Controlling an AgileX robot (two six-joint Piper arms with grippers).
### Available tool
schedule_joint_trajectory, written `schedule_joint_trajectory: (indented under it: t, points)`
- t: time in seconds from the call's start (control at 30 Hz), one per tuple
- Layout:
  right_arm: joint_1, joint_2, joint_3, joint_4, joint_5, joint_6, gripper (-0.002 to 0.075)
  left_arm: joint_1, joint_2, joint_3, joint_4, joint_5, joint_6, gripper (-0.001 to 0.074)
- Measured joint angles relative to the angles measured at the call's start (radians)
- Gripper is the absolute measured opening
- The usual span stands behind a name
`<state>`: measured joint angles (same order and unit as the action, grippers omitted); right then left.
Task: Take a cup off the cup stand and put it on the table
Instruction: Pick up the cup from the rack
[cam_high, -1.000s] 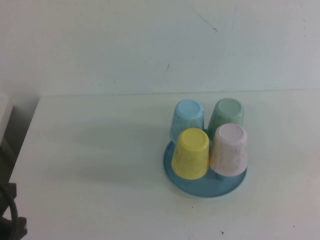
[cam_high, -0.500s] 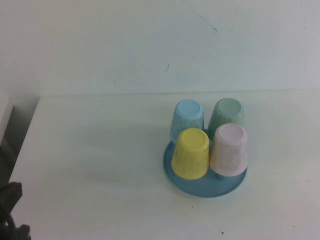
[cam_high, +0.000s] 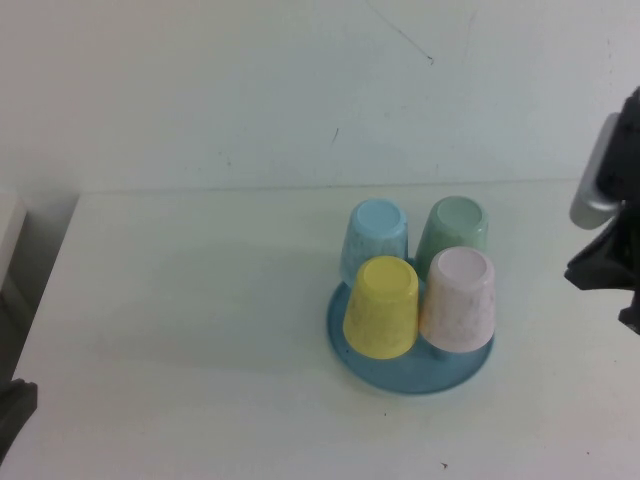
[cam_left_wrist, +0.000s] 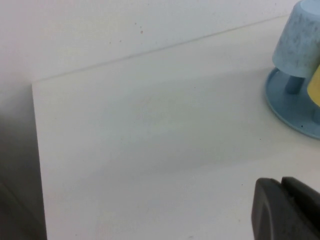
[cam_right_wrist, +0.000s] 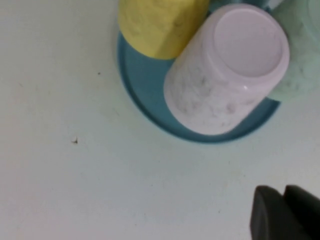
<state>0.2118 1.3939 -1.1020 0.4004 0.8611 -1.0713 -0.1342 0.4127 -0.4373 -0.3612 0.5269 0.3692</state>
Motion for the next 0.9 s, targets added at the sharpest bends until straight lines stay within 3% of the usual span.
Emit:
schedule_joint_trajectory:
  t: [0.1,0.27,0.37,0.5,0.9]
  points:
    - [0.044,0.049,-0.061,-0.002,0.024,-0.033,0.0127,0.0,0.0,0.0,-0.013,-0.008,0.002,-0.0004]
    - [0.105,0.11,-0.12,0.026,0.032,-0.062,0.0519,0.0,0.0,0.01,-0.02,-0.029,0.003,-0.0003]
    - [0.125,0.149,-0.148,0.035,0.032,-0.064,0.064,0.0,0.0,0.02,-0.043,-0.045,0.003,-0.0004]
    - [0.127,0.21,-0.185,0.039,0.032,-0.06,0.0681,0.0,0.0,0.027,-0.054,-0.054,0.003,-0.0004]
    - [0.127,0.298,-0.199,0.043,-0.021,-0.104,0.0692,0.0,0.0,0.027,-0.058,-0.074,0.003,-0.0004]
